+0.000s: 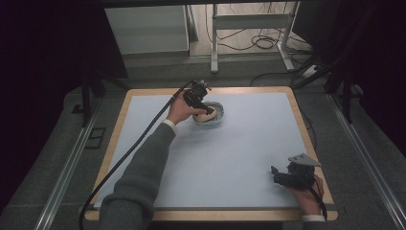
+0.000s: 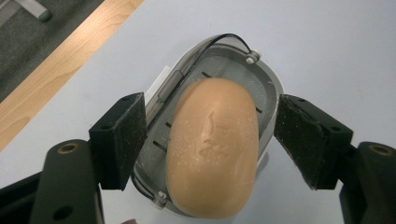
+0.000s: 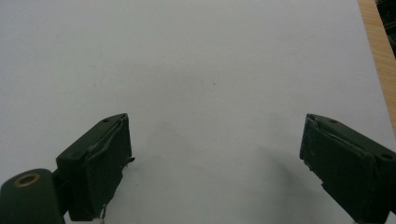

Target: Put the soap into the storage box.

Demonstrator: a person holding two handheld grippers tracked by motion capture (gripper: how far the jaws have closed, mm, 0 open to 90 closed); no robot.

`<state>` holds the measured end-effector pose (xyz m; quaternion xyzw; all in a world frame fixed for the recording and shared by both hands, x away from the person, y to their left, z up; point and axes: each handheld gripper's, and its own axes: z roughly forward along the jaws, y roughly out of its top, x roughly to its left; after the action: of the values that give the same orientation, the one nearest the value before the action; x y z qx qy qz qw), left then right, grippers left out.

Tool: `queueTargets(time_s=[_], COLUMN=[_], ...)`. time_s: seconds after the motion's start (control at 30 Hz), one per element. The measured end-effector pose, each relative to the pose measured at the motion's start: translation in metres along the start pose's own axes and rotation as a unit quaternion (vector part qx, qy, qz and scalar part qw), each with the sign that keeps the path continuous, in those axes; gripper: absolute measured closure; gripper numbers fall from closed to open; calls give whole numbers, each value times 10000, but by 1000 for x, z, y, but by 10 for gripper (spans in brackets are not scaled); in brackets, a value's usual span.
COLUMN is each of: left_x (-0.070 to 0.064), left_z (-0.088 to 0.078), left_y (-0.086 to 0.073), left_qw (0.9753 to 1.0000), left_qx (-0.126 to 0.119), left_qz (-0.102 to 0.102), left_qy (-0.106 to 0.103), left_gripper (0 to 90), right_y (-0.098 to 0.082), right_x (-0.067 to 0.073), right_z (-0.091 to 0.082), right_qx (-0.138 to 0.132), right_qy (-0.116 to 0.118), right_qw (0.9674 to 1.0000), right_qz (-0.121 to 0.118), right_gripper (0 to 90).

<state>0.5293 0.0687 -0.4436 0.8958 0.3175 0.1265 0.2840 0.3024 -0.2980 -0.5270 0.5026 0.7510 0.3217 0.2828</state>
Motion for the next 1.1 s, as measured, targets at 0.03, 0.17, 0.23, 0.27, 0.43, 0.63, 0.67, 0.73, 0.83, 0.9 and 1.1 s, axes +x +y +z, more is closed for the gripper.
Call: queueTargets(time_s=[0.03, 0.17, 0.23, 0.27, 0.43, 0.63, 0.67, 0.73, 0.83, 0.9, 1.1], left_x=[0, 1, 1, 3, 4, -2, -5, -9, -13, -18, -29], left_z=[0, 1, 1, 1, -4, -22, -29, -38, -46, -54, -78], left_y=[0, -5, -7, -10, -17, -36, -44, -54, -64, -76, -115], left_qw=[10000, 10000, 10000, 10000, 10000, 9998, 9997, 9995, 9992, 9989, 9979], left_qx=[0, 25, 40, 21, 25, -100, -165, -260, -336, -411, -572], left_qz=[0, -20, -32, -81, -83, -148, -160, -195, -205, -203, -297], left_qy=[0, -1, 13, 6, 32, 37, 33, 6, 3, 31, 10], left_gripper=[260, 258, 256, 257, 256, 233, 223, 214, 208, 204, 198], right_y=[0, 0, 0, 0, 0, 0, 0, 1, 1, 1, 2], right_x=[0, 1, 1, 1, 0, 1, 2, 3, 4, 5, 6], right_z=[0, 0, 0, 1, 0, 0, 0, 0, 0, 1, 1], right_qx=[0, -8, -3, 12, 7, 6, 5, 2, -3, -2, 2], right_qy=[0, 10, 16, 17, 15, 13, 25, 32, 44, 56, 55], right_qw=[10000, 10000, 10000, 10000, 10000, 10000, 10000, 10000, 10000, 10000, 10000], right_qz=[0, -14, -11, -4, -4, -14, -22, -32, -38, -51, -57], right_gripper=[92, 92, 92, 92, 91, 91, 92, 91, 92, 92, 92])
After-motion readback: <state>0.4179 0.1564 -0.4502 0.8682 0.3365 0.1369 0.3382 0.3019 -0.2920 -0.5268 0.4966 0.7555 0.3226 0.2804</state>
